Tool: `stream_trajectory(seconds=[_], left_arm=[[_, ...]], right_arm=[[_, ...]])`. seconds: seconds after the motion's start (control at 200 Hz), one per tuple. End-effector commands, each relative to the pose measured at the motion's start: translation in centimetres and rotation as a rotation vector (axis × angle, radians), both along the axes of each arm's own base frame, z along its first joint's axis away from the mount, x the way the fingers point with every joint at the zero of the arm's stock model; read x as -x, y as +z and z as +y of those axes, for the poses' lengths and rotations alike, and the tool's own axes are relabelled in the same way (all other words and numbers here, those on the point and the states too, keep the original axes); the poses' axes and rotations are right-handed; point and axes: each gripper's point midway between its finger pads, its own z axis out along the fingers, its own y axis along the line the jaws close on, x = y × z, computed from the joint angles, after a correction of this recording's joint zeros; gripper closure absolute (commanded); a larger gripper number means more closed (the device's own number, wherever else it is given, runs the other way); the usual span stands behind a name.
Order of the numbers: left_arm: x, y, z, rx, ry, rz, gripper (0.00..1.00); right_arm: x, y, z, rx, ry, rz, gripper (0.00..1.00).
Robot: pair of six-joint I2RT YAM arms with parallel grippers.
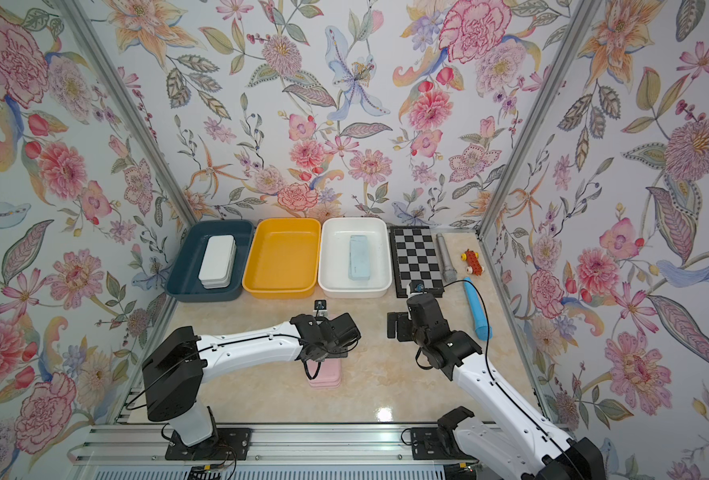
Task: Place the pencil cases by color into the storage box
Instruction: Pick up the pencil case from the center of the board.
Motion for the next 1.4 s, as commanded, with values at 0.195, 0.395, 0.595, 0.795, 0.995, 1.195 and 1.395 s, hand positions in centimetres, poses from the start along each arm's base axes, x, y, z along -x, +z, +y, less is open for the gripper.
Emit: stream_trajectory(seconds=[0.195, 0.395, 0.595, 0.795, 0.995, 1.195, 1.395], left_arm=[[-0.1, -1.5, 1.3, -0.06, 0.011, 0.035, 0.01], [-0.1, -1.7, 0.7, -0.054, -0.005, 0.046, 0.01], [0.1, -2.5, 0.5, -0.043, -0.009, 0.064, 0.02], [0.1, -3.1, 0.2, -0.008, -0.005, 0.083, 0.01], [0.4, -4.1, 0.0, 0.026, -0.001, 0.101, 0.02], [0.1, -3.8, -0.4, 0.024, -0.024, 0.089, 0.09], [0.3, -2.6, -1.1, 0.026, -0.062, 0.053, 0.35]], right_arm=[[-0.1, -0.8, 0.1, -0.011, 0.004, 0.017, 0.0], [-0.3, -0.8, 0.2, -0.016, 0.005, 0.018, 0.0], [-0.3, -0.8, 0.2, -0.018, 0.004, 0.018, 0.0], [-0.3, -0.9, 0.2, -0.02, 0.005, 0.02, 0.0], [-0.3, -0.8, 0.0, -0.02, 0.0, 0.017, 0.0], [-0.4, -0.9, 0.0, -0.018, -0.004, 0.018, 0.0], [-0.4, -1.0, -0.1, -0.017, -0.005, 0.021, 0.0]])
